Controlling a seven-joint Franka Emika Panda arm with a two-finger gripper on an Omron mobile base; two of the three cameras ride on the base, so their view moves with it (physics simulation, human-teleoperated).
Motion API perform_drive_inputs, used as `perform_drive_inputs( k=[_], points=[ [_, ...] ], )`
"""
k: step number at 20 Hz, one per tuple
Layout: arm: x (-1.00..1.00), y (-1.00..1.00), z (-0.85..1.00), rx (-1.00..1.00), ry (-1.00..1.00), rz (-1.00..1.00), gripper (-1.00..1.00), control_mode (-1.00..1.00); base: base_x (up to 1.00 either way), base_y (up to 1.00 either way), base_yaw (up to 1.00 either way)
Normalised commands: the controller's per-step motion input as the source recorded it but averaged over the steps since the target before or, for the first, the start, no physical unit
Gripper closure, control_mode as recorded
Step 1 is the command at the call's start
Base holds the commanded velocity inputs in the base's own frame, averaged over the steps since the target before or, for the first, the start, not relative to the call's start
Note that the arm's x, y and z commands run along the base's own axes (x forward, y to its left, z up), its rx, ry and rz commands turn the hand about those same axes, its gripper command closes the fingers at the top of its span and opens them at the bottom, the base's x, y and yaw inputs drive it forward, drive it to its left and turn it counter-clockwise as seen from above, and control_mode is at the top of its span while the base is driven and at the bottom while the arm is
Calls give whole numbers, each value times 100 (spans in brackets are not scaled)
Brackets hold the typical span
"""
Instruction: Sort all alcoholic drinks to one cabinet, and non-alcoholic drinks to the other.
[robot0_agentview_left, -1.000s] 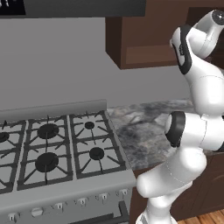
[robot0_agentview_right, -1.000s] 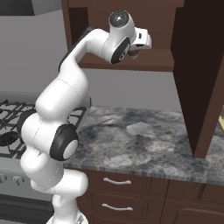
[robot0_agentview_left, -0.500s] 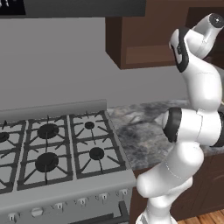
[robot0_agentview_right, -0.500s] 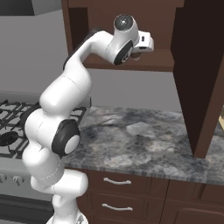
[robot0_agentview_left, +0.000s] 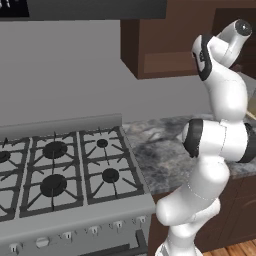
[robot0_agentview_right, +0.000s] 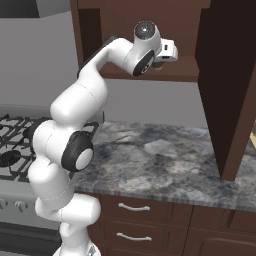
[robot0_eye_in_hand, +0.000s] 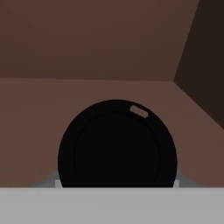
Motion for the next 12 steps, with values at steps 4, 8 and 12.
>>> perform_drive_inputs(
  k=[4, 8, 12],
  points=[
    [22, -8, -7, 0, 0, 0, 100, -100, 0, 0, 0],
    [23, -9, -6, 0, 0, 0, 100, -100, 0, 0, 0],
    [19, -3, -4, 0, 0, 0, 100, -100, 0, 0, 0]
  ],
)
